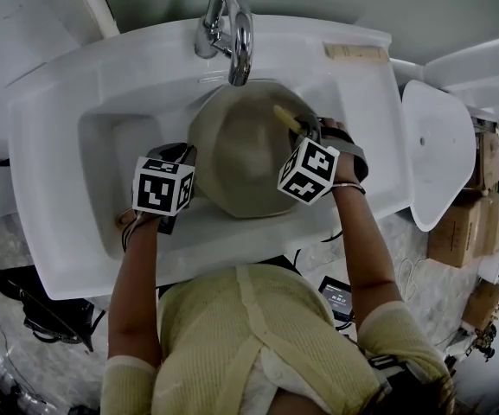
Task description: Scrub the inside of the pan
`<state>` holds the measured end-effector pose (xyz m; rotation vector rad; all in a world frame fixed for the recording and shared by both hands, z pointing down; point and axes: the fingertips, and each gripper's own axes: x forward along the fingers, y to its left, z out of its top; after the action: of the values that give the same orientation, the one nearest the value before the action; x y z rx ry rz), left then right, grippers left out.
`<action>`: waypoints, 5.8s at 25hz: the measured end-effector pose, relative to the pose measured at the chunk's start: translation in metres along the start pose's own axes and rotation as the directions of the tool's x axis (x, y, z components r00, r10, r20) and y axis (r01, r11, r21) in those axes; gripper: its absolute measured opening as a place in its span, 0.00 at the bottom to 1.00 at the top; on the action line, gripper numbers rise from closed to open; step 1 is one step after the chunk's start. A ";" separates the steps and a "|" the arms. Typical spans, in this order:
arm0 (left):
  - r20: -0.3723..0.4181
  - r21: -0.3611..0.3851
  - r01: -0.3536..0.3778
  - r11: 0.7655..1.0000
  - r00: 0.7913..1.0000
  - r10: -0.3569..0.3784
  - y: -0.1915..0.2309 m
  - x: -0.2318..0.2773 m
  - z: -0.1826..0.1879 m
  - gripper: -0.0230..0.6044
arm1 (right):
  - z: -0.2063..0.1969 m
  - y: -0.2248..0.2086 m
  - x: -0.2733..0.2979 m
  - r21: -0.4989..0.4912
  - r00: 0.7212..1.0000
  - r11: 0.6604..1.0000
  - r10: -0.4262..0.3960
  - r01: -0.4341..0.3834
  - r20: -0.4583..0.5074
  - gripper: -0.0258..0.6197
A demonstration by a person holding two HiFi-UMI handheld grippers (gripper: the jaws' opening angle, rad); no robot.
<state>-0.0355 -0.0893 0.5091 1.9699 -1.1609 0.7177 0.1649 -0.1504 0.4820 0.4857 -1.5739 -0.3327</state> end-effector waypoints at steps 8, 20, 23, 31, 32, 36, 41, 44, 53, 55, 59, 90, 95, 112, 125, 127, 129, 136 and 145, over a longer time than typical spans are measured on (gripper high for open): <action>-0.003 0.000 -0.002 1.000 1.000 0.002 0.000 0.000 0.000 0.20 | 0.002 -0.011 0.017 -0.167 1.000 0.986 -0.017 0.019 0.015 0.18; 0.000 0.010 -0.011 1.000 1.000 0.011 0.000 0.000 0.000 0.20 | -0.008 -0.017 0.027 -0.309 0.999 0.951 -0.021 0.006 -0.043 0.18; -0.001 0.007 -0.010 1.000 1.000 0.010 0.001 0.000 -0.001 0.20 | -0.011 -0.014 0.027 -0.311 0.998 0.950 -0.004 -0.018 -0.070 0.18; -0.001 0.005 -0.010 1.000 1.000 0.010 0.001 0.000 0.000 0.20 | -0.023 -0.005 0.022 -0.285 0.988 0.953 0.061 -0.099 -0.141 0.18; -0.001 0.006 -0.010 1.000 1.000 0.010 0.001 0.000 0.000 0.20 | -0.025 -0.004 0.022 -0.276 0.986 0.955 0.073 -0.112 -0.148 0.18; 0.000 0.011 -0.011 1.000 1.000 0.011 0.001 0.000 0.000 0.20 | -0.032 0.002 0.017 -0.245 0.978 0.958 0.107 -0.150 -0.180 0.18; 0.002 0.012 -0.010 1.000 1.000 0.010 0.001 0.000 0.000 0.20 | -0.038 0.011 0.012 -0.218 0.964 0.957 0.145 -0.194 -0.224 0.18; 0.003 0.011 -0.008 1.000 1.000 0.008 0.001 0.001 0.000 0.20 | -0.041 0.018 0.008 -0.196 0.954 0.955 0.171 -0.222 -0.248 0.18; 0.007 0.017 -0.007 1.000 1.000 0.007 0.000 0.001 0.001 0.20 | -0.051 0.043 -0.004 -0.161 0.917 0.938 0.248 -0.308 -0.311 0.18; 0.008 0.016 -0.005 1.000 1.000 0.005 0.001 0.001 0.001 0.20 | -0.052 0.049 -0.006 -0.151 0.909 0.933 0.266 -0.327 -0.320 0.18; 0.007 0.018 -0.007 1.000 1.000 0.007 0.001 0.001 0.001 0.20 | -0.054 0.062 -0.013 -0.142 0.887 0.915 0.313 -0.377 -0.338 0.18; 0.011 0.019 -0.002 1.000 1.000 0.002 0.000 0.002 0.001 0.20 | -0.017 0.141 -0.047 -0.143 0.710 0.717 0.601 -0.682 -0.367 0.17; 0.016 0.027 0.002 1.000 1.000 -0.003 -0.001 0.002 0.002 0.20 | -0.004 0.151 -0.051 -0.147 0.682 0.680 0.648 -0.719 -0.339 0.17; 0.021 0.028 -0.011 1.000 1.000 0.010 0.000 0.002 0.002 0.20 | 0.056 0.172 -0.053 -0.143 0.645 0.629 0.746 -0.764 -0.164 0.18; 0.023 0.035 -0.019 0.999 1.000 0.018 0.000 0.001 0.001 0.20 | 0.097 0.168 -0.040 -0.091 0.690 0.689 0.723 -0.719 0.019 0.18; 0.022 0.038 -0.022 0.999 1.000 0.021 0.000 0.001 0.002 0.20 | 0.102 0.166 -0.037 -0.073 0.705 0.707 0.707 -0.704 0.050 0.18; 0.021 0.040 -0.024 0.999 1.000 0.023 0.000 0.002 0.001 0.20 | 0.105 0.163 -0.035 -0.057 0.722 0.726 0.688 -0.685 0.074 0.18; 0.016 0.040 -0.026 0.999 1.000 0.025 0.000 0.002 0.000 0.20 | 0.106 0.137 -0.029 0.013 0.805 0.815 0.568 -0.579 0.172 0.18; 0.019 0.030 -0.023 0.999 1.000 0.022 0.001 0.000 -0.001 0.20 | 0.076 0.079 -0.025 0.096 0.910 0.919 0.356 -0.382 0.212 0.18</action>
<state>-0.0359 -0.0891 0.5100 1.9957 -1.1915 0.7335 0.0815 -0.0757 0.4948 0.2530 -1.8437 0.0210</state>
